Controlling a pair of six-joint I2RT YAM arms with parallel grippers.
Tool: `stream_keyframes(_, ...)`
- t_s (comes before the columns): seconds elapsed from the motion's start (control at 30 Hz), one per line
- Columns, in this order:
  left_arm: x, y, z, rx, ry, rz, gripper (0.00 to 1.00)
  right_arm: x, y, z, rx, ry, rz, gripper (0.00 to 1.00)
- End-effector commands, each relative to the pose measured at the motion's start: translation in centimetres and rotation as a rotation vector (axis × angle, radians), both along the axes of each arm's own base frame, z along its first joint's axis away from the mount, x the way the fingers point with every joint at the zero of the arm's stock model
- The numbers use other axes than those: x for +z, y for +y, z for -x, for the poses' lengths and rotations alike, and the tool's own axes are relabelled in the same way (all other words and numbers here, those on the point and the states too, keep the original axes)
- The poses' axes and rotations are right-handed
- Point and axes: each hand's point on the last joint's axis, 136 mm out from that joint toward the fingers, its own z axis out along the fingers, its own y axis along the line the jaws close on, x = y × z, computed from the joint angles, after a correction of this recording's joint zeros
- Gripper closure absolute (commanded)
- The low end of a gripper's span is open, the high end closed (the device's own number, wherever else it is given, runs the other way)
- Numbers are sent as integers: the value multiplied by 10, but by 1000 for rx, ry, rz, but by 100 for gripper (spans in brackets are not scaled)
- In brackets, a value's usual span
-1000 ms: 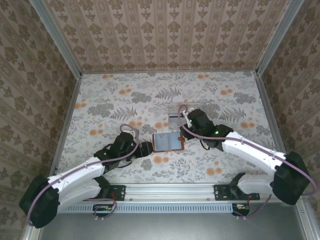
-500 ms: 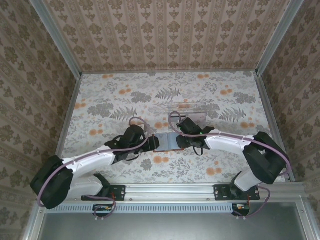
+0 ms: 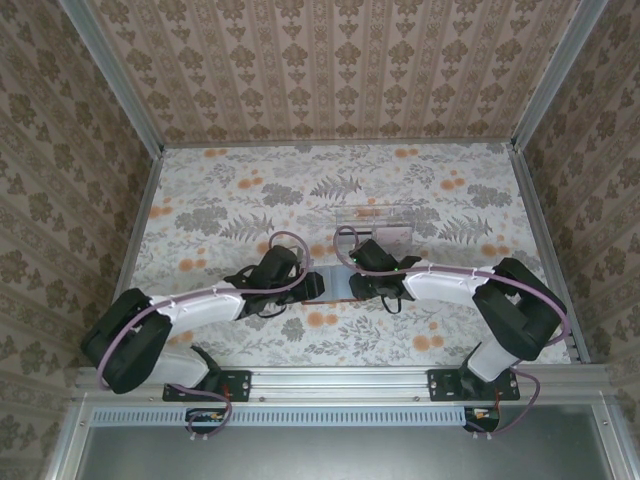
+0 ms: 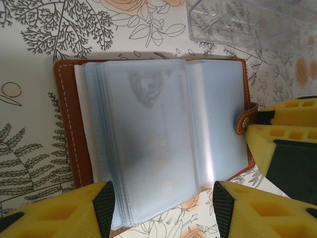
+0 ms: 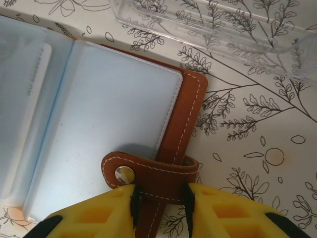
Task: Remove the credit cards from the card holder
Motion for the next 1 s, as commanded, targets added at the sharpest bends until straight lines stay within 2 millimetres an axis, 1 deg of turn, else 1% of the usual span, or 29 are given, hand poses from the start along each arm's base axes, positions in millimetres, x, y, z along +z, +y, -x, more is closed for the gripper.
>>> stream_keyframes(0.0, 8, -10, -4, -12, -13, 29, 42, -10, 3, 10, 6, 50, -2, 66)
stream_keyframes(0.27, -4, -8, -4, -4, 16, 5, 44, -9, 4, 11, 2, 52, -7, 66)
stream_keyframes(0.4, -2, -14, -4, -18, 12, 31, 45, -11, 3, 11, 2, 57, 1, 66)
stream_keyframes(0.53, 1, -12, -4, -12, 6, 28, 46, -13, 3, 12, 3, 63, 4, 66)
stream_keyframes(0.67, 9, -5, -6, 6, -26, 6, 46, -13, 5, 12, 4, 64, 1, 66)
stream_keyframes(0.8, 18, -8, -6, -11, -57, 19, 46, -12, 5, 11, 1, 65, 4, 66)
stream_keyframes(0.97, 17, -13, -5, -37, -51, 24, 46, -12, 5, 12, -2, 65, -2, 66)
